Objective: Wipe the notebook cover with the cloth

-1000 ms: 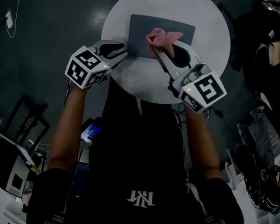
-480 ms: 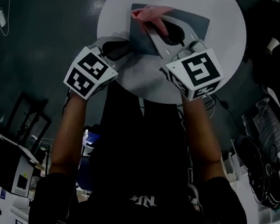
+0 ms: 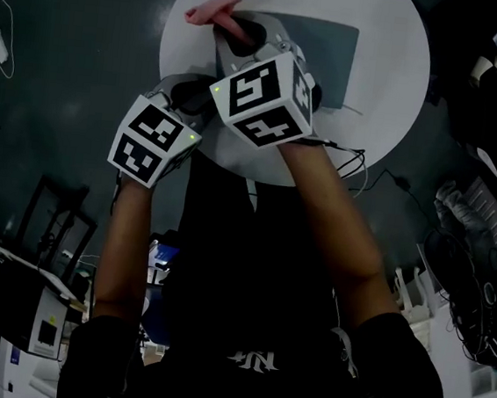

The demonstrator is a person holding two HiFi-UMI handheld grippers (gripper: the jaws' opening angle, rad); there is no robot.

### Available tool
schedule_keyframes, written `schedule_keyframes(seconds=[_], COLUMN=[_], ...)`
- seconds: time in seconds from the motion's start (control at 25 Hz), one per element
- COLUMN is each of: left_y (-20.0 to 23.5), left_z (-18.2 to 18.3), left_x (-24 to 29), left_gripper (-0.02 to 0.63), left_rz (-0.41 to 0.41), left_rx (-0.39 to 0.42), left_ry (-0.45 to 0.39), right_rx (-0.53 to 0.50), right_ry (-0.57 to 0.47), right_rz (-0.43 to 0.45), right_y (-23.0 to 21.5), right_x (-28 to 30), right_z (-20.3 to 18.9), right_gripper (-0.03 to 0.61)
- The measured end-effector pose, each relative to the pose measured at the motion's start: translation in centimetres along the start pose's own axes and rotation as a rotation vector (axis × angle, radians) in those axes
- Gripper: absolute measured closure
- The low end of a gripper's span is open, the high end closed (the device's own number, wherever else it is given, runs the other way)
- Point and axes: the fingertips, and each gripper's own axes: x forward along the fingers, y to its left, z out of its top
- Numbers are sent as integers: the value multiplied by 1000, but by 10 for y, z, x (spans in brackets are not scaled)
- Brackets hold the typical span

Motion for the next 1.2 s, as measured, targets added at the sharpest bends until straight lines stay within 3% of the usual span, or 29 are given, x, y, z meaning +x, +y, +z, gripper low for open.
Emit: schedule_keyframes(seconds=[0.28,1.2], left_y=[-2,10], left_z=[2,-6], left_x=[5,-7], left_gripper=[515,515], left_rz=[35,88], left_rx=[0,-24], left_ry=[22,94], right_rx=[-85,-53], right_ry=[62,90], right_rz=[-54,-171], right_y=[-5,-67], right_x=[-1,-49], right_z=[-8,-48], right_gripper=[549,549])
